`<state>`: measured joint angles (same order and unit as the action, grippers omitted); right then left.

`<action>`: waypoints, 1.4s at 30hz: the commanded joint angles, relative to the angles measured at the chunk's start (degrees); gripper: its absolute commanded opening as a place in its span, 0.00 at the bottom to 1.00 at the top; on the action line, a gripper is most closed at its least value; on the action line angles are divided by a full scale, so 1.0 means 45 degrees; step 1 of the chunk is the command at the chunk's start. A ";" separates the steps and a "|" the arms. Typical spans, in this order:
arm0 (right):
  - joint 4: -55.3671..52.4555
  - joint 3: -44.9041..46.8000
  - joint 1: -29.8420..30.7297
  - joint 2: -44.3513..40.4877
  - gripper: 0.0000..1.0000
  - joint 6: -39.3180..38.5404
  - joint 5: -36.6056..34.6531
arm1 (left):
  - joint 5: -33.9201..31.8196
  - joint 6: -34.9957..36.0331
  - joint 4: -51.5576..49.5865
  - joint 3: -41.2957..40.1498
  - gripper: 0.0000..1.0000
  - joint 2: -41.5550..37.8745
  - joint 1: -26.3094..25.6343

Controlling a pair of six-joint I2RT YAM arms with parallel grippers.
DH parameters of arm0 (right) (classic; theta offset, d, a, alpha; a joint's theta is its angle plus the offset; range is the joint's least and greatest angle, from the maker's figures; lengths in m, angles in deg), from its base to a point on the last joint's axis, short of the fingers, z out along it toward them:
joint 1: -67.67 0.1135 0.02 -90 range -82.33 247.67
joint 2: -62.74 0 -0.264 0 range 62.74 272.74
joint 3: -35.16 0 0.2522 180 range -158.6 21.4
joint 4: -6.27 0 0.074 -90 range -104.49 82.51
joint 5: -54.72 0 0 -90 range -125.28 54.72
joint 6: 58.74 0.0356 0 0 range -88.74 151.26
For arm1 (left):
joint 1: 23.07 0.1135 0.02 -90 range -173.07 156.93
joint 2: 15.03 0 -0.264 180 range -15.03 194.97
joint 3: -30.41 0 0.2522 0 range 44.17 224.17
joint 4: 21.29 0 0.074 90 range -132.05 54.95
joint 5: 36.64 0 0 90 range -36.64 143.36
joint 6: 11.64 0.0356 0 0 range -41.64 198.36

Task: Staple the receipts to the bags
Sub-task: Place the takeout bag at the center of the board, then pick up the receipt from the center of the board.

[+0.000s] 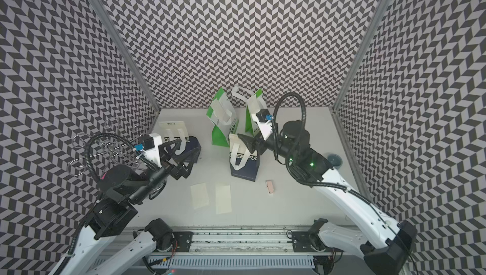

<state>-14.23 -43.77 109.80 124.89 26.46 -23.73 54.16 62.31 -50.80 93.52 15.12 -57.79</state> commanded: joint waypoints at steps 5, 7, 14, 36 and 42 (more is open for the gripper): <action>0.0601 0.2380 0.4865 -0.0850 0.83 0.1170 -0.2942 | -0.1403 0.0577 -0.0762 0.1163 1.00 -0.0602 0.0059; 0.0717 0.3231 0.6290 -0.0432 0.83 0.1698 -0.3740 | -0.1654 0.0572 -0.0855 0.1094 1.00 -0.1186 0.0064; 0.2285 0.4539 0.8514 0.3689 0.85 0.3976 -0.4162 | -0.1622 0.0251 -0.1138 0.0734 1.00 -0.1787 0.0059; 0.0601 0.2216 0.7494 0.9381 0.98 0.6764 -0.6250 | -0.1090 0.0125 -0.1324 0.0109 1.00 -0.1898 0.0059; -0.0338 0.1946 0.7508 1.0192 0.97 0.6825 -0.6268 | -0.1105 0.0109 -0.1299 0.0060 1.00 -0.1954 0.0059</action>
<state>-12.79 -34.44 143.54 168.84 55.47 -52.67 49.00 63.34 -56.70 94.37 7.01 -57.79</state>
